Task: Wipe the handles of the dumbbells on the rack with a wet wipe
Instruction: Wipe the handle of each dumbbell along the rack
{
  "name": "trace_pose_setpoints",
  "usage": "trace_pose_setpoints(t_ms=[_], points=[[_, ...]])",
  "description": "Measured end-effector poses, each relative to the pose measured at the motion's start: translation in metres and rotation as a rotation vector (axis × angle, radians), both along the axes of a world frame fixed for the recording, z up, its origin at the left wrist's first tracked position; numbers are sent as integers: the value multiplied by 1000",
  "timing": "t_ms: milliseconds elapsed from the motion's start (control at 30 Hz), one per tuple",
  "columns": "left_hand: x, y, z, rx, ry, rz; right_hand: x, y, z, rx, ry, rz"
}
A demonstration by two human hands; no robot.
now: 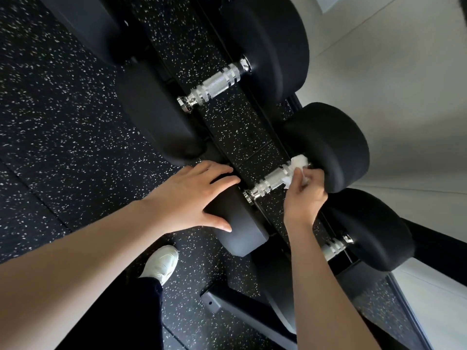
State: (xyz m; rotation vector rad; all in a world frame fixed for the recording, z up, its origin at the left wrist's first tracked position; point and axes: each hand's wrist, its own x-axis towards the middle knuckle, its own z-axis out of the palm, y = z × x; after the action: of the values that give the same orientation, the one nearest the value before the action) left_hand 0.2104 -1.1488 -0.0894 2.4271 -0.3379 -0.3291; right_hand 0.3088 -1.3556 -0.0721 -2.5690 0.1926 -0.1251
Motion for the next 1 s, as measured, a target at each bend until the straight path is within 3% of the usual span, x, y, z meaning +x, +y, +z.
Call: trace_pose_setpoints(t_ms=[267, 533, 767, 1000], points=[[16, 11, 48, 234, -9, -87, -16, 3, 35, 175, 136, 20], [34, 65, 69, 461, -56, -38, -24, 39, 55, 238, 158, 18], [51, 113, 51, 512, -42, -87, -4, 108, 48, 337, 166, -50], [63, 154, 34, 437, -55, -144, 36, 179, 24, 324, 108, -199]])
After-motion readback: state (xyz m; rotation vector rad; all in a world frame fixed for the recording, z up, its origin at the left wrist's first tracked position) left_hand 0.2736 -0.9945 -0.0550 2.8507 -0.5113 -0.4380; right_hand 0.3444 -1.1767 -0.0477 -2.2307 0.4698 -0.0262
